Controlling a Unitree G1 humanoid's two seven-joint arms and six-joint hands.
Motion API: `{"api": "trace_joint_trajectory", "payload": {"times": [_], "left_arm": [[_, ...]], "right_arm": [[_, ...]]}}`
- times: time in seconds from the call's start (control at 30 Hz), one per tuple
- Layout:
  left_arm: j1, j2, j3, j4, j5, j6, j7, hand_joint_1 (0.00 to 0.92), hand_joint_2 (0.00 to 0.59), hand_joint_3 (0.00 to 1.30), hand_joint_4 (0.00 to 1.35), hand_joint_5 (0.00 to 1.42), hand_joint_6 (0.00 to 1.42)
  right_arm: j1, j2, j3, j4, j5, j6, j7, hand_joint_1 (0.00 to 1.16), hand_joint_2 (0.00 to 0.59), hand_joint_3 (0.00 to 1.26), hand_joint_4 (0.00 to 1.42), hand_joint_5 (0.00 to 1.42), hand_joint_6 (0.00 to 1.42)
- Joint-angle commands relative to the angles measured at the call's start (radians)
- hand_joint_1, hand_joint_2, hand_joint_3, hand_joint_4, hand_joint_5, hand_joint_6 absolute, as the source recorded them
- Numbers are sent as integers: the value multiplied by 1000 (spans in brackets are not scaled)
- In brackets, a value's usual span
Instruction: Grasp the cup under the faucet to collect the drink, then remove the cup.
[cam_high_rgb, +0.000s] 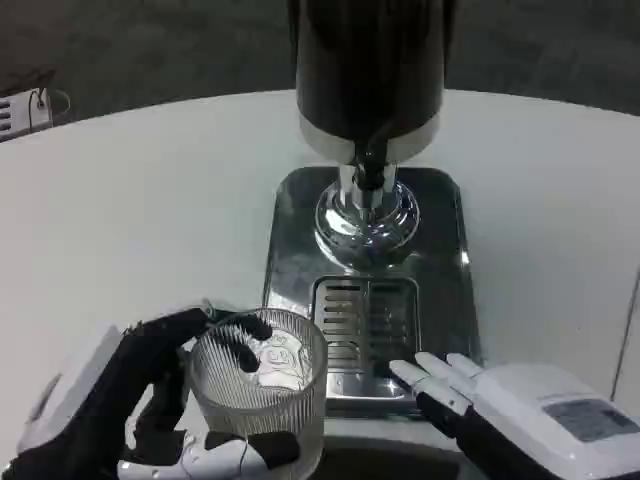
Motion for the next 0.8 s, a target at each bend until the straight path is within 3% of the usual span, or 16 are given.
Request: {"api": "trace_joint_trajectory", "payload": {"times": [0.03, 0.8], "left_arm": [[-8, 4, 6, 3, -22, -22, -7, 605, 0, 990, 1134, 1352, 1424], [-20, -3, -1, 19, -10, -17, 0, 605, 0, 990, 1134, 1352, 1424]], "right_arm": [[-5, -5, 7, -16, -8, 5, 7, 568, 434, 54, 0, 0, 0], [-2, -4, 5, -16, -10, 9, 2, 568, 434, 54, 0, 0, 0]]}}
